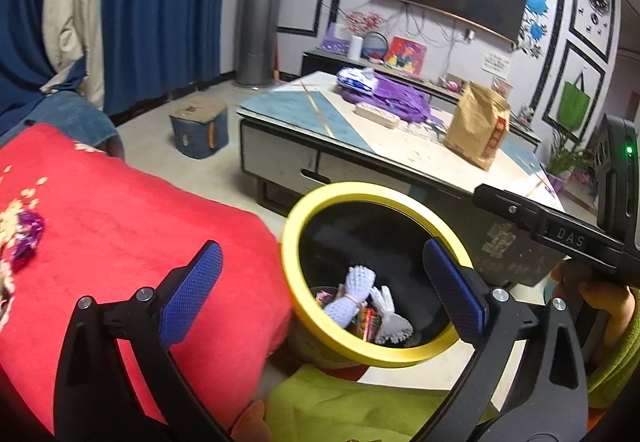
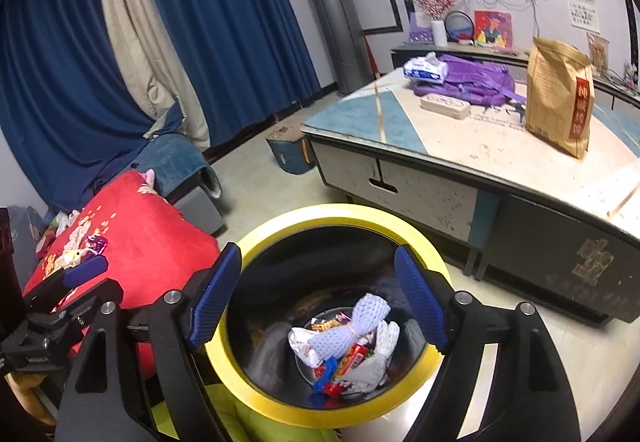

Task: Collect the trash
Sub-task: 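Move both tools back over the bed toward the remaining wrappers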

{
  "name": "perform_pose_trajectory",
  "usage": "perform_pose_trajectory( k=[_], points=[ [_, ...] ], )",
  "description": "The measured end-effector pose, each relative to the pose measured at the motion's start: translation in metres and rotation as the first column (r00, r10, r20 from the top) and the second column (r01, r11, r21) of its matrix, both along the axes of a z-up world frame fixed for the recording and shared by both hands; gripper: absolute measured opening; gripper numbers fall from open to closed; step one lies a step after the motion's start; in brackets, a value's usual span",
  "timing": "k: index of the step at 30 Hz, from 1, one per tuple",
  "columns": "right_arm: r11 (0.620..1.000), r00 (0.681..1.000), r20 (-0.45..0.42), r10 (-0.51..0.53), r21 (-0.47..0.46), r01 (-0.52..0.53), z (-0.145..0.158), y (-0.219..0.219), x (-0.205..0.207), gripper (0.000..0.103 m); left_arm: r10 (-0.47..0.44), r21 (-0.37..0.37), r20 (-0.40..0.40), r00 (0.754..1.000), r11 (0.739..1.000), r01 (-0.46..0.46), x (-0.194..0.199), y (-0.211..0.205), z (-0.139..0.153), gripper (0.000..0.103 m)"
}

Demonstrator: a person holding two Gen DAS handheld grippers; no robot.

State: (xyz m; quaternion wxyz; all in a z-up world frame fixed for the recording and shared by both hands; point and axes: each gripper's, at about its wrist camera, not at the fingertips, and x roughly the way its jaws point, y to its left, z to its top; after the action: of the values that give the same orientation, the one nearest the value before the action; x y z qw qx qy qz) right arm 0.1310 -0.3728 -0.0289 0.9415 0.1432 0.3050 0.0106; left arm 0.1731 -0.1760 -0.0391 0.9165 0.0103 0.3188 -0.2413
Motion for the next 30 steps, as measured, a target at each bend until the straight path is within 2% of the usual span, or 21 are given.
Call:
perform_pose_trajectory(
  k=[7, 11, 19, 30],
  points=[
    [0.998, 0.997, 0.039, 0.065, -0.015, -0.064, 0.013, 0.025, -0.001, 0.077, 0.090, 0.002, 0.062, 0.994, 0.996, -0.090, -0.013, 0.033, 0.015, 0.092],
    [0.995, 0.993, 0.053, 0.103, -0.017, -0.102, 0.021, 0.041, 0.001, 0.077, 0.144, 0.008, 0.110, 0.983, 0.989, -0.146, -0.022, 0.054, 0.025, 0.092],
    [0.980, 0.978, 0.064, 0.199, -0.035, -0.197, 0.034, 0.082, 0.007, 0.080, 0.227, -0.005, 0.159, 0.961, 0.973, -0.229, -0.030, 0.093, 0.039, 0.092],
    [0.936, 0.933, 0.080, 0.351, -0.026, -0.350, 0.052, 0.160, 0.024, 0.081, 0.367, -0.011, 0.189, 0.911, 0.928, -0.372, -0.035, 0.157, 0.048, 0.092]
  ],
)
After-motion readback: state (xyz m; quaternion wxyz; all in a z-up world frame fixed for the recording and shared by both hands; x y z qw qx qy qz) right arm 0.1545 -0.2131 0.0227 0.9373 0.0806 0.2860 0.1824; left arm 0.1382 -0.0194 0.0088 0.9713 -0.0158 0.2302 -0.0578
